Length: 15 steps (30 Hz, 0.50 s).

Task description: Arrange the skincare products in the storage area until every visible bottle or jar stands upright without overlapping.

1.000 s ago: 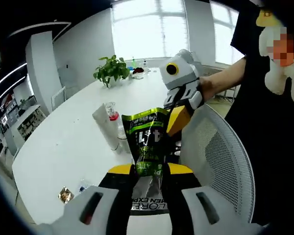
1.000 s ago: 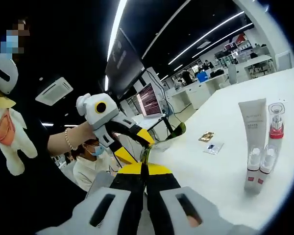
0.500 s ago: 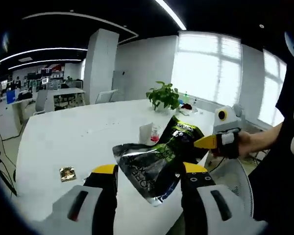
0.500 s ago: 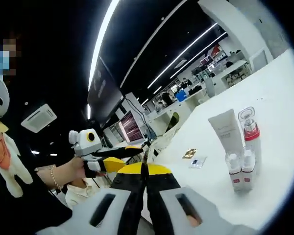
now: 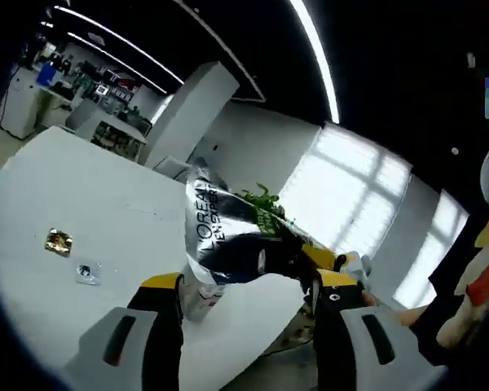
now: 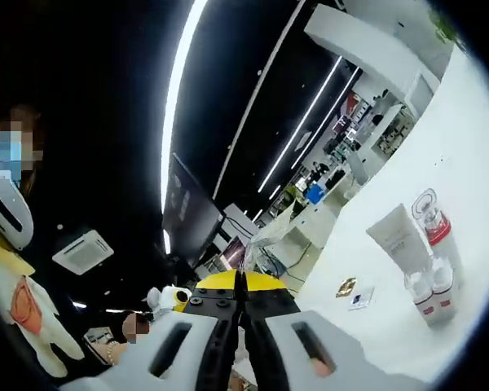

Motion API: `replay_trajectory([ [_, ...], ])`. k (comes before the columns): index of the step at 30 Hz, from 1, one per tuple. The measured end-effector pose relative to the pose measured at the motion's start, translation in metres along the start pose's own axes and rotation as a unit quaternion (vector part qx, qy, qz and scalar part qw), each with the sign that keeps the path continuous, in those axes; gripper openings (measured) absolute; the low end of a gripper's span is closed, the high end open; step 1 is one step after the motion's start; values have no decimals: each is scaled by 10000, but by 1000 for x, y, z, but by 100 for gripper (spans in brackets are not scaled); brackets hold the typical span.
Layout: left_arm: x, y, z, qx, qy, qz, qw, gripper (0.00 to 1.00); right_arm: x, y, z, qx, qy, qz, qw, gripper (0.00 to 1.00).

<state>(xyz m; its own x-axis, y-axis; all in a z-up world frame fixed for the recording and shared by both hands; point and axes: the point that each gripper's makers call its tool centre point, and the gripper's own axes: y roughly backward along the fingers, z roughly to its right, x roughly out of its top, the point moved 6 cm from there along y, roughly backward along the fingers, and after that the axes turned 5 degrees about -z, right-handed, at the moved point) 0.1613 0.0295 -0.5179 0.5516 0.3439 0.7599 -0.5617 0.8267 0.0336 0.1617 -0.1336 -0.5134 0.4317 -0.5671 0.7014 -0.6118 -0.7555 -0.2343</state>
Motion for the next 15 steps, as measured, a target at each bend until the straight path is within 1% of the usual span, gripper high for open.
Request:
replay_trajectory([
  [3, 0, -7, 8, -145, 247, 223, 9993, 52, -5, -2, -3, 53, -94, 81, 9999, 1],
  [7, -1, -13, 12, -189, 415, 270, 9986, 38, -12, -5, -7, 79, -172, 112, 9998, 1],
  [8, -1, -15, 13, -180, 496, 311, 9981, 34, -13, -6, -7, 73, -176, 96, 9998, 1],
  [9, -2, -16, 12, -104, 589, 312, 9977, 30, -16, -6, -7, 66, -168, 75, 9998, 1],
  [11, -4, -17, 11, 16, 607, 329, 9976, 19, -18, -6, -7, 51, -204, 72, 9998, 1],
  [12, -6, -17, 11, 26, 520, 346, 9980, 17, -20, -7, -6, -42, -211, 67, 9997, 1],
  [13, -5, -17, 12, 56, 600, 396, 9974, 14, -20, -6, -6, -20, -168, 78, 9998, 1],
  [14, -4, -15, 12, 89, 599, 491, 9970, 12, -21, -6, -4, -68, -172, 51, 9998, 1],
  [15, -4, -15, 13, 35, 662, 453, 9968, 11, -22, -5, -3, -93, -154, 18, 9998, 1],
])
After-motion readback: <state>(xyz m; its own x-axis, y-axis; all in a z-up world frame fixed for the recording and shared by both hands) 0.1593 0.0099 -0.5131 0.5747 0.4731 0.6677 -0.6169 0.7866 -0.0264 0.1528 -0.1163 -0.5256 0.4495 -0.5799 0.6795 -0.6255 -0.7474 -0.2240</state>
